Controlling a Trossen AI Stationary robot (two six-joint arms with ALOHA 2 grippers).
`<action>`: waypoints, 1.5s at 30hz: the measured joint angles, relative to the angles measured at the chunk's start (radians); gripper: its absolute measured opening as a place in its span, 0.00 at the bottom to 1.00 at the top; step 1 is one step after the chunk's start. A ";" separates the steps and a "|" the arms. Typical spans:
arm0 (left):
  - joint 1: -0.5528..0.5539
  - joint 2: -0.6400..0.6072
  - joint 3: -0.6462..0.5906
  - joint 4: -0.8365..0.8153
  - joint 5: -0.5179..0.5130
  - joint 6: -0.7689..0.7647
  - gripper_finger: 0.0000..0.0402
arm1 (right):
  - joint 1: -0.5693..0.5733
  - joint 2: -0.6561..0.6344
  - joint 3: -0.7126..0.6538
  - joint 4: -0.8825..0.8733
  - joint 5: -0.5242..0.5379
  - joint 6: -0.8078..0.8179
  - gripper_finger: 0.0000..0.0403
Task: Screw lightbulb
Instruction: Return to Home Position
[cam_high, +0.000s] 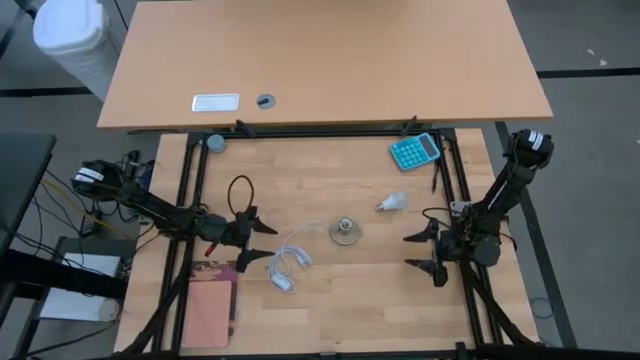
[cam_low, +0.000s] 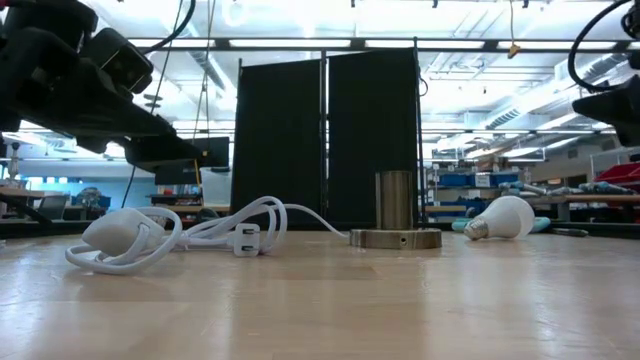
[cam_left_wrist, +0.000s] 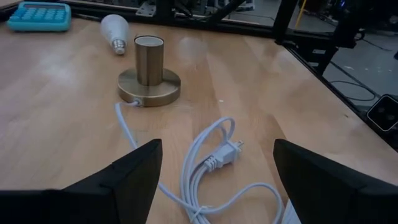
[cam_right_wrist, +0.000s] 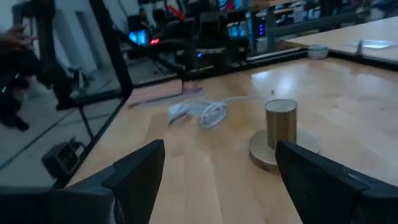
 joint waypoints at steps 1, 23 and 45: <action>0.000 -0.002 -0.005 0.005 0.000 0.000 0.78 | 0.000 -0.013 0.000 -0.027 -0.013 0.000 0.77; 0.000 -0.450 -0.083 -0.360 0.000 0.000 0.78 | -0.002 -0.042 -0.003 -0.540 -0.088 0.001 0.77; 0.000 -0.690 -0.083 -0.405 0.000 0.000 0.78 | 0.005 -0.215 -0.003 -0.741 -0.302 0.000 0.77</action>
